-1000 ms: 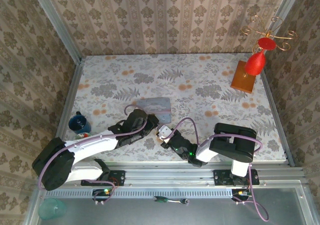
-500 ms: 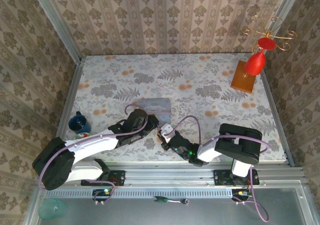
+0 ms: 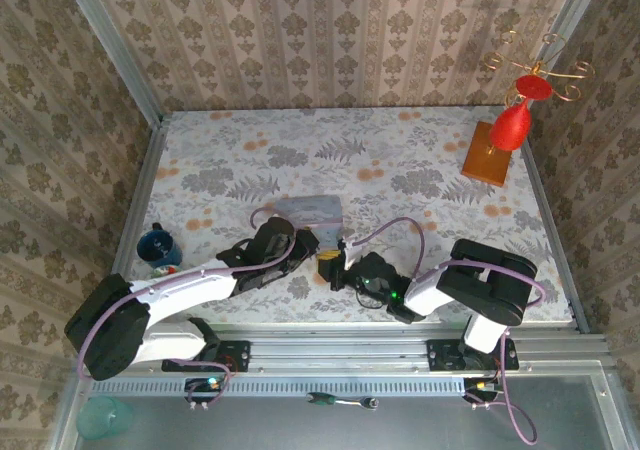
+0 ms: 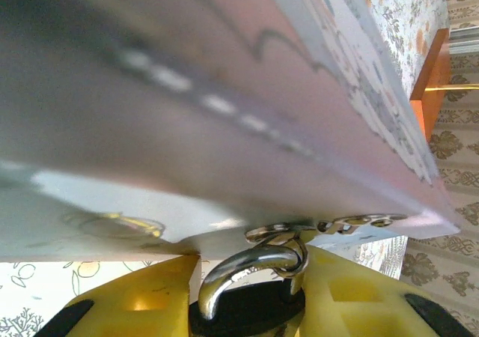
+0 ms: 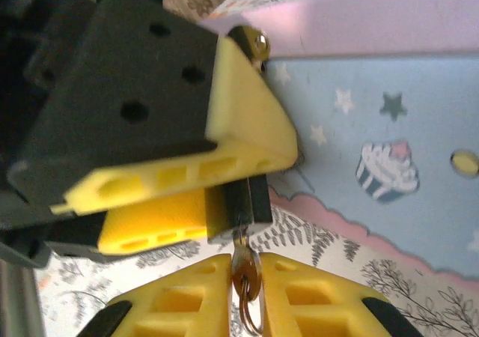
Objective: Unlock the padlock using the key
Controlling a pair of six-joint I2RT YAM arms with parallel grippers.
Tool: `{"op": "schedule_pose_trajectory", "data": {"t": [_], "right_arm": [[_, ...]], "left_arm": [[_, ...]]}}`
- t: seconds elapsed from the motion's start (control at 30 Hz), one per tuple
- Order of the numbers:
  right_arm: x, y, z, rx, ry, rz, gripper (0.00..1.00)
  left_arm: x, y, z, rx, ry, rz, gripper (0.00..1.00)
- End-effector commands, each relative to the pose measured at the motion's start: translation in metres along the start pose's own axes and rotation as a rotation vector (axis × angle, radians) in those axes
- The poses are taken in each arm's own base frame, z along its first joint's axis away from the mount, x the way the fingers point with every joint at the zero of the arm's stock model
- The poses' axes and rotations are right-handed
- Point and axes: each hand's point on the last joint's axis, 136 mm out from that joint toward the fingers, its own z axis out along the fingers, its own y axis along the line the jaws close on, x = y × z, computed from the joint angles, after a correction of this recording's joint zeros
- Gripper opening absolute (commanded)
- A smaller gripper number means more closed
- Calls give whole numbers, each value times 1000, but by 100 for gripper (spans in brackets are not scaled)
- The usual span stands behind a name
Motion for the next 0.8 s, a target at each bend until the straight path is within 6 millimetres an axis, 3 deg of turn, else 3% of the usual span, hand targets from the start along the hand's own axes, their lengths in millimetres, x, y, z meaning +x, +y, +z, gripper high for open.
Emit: {"op": "schedule_pose_trajectory", "data": {"t": [0.0, 0.3, 0.57, 0.77], "right_arm": [[-7, 9, -2, -80, -11, 110, 15], [-4, 7, 2, -124, 10, 201, 10], [-14, 13, 1, -148, -8, 241, 6], [-27, 5, -2, -135, -40, 374, 0]], "left_arm": [[-4, -20, -5, 79, -15, 21, 0], [-2, -27, -4, 120, 1, 11, 0], [2, -35, -4, 163, 19, 4, 0], [6, -40, -3, 198, 33, 3, 0]]}}
